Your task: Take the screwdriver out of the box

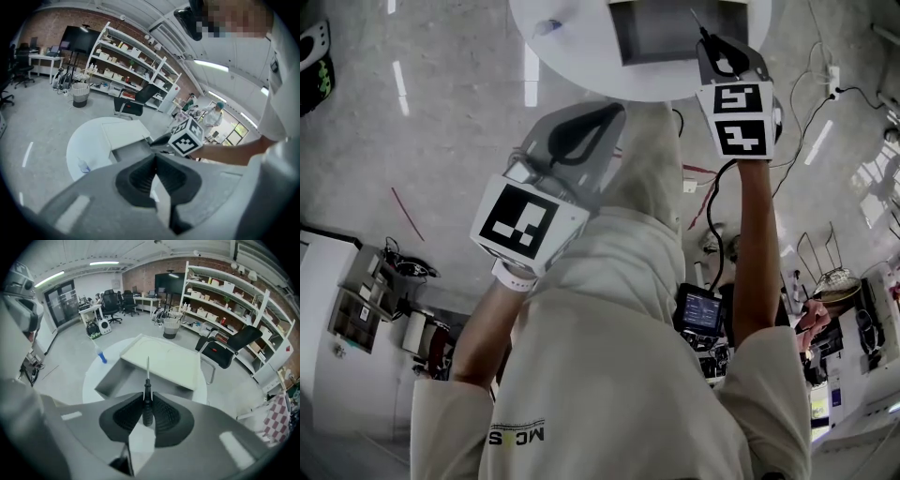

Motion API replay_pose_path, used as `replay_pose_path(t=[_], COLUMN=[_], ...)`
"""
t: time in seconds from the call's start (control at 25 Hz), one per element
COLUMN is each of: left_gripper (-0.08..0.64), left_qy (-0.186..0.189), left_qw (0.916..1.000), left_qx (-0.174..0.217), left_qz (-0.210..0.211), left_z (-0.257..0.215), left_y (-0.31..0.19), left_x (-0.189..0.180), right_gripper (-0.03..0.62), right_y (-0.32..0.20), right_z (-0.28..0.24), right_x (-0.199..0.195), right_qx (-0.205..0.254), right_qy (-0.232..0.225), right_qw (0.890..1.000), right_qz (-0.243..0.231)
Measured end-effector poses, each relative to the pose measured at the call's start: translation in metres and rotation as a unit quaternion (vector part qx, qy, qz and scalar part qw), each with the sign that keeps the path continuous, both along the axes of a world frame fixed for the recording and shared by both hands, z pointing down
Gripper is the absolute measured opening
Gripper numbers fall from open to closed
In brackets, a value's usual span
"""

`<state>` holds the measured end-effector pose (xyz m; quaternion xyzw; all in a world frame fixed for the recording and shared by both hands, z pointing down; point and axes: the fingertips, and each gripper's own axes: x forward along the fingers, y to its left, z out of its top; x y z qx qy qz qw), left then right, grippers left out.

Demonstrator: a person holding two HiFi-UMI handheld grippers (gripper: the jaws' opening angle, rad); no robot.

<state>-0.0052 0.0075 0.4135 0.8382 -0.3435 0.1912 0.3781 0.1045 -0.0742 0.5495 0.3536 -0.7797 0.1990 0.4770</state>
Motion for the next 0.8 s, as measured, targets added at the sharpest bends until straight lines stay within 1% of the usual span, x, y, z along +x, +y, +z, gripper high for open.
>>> replay_pose_path(t=[0.2, 0.44, 0.8], left_gripper=[0.0, 0.0, 0.0], left_qy=[0.005, 0.005, 0.011], left_qw=[0.9998, 0.9992, 0.9977], left_qx=[0.017, 0.038, 0.067], left_qz=[0.006, 0.007, 0.002], left_z=[-0.02, -0.051, -0.088], left_y=[0.0, -0.001, 0.003], left_x=[0.001, 0.0, -0.004], right_gripper=[0.061, 0.061, 0.061], right_y=[0.003, 0.01, 0.031], right_z=[-0.04, -0.093, -0.142], right_x=[0.001, -0.001, 0.013], right_qx=[0.044, 0.087, 0.096], right_qy=[-0.01, -0.04, -0.054], right_qw=[0.999, 0.994, 0.99], right_qz=[0.019, 0.043, 0.086])
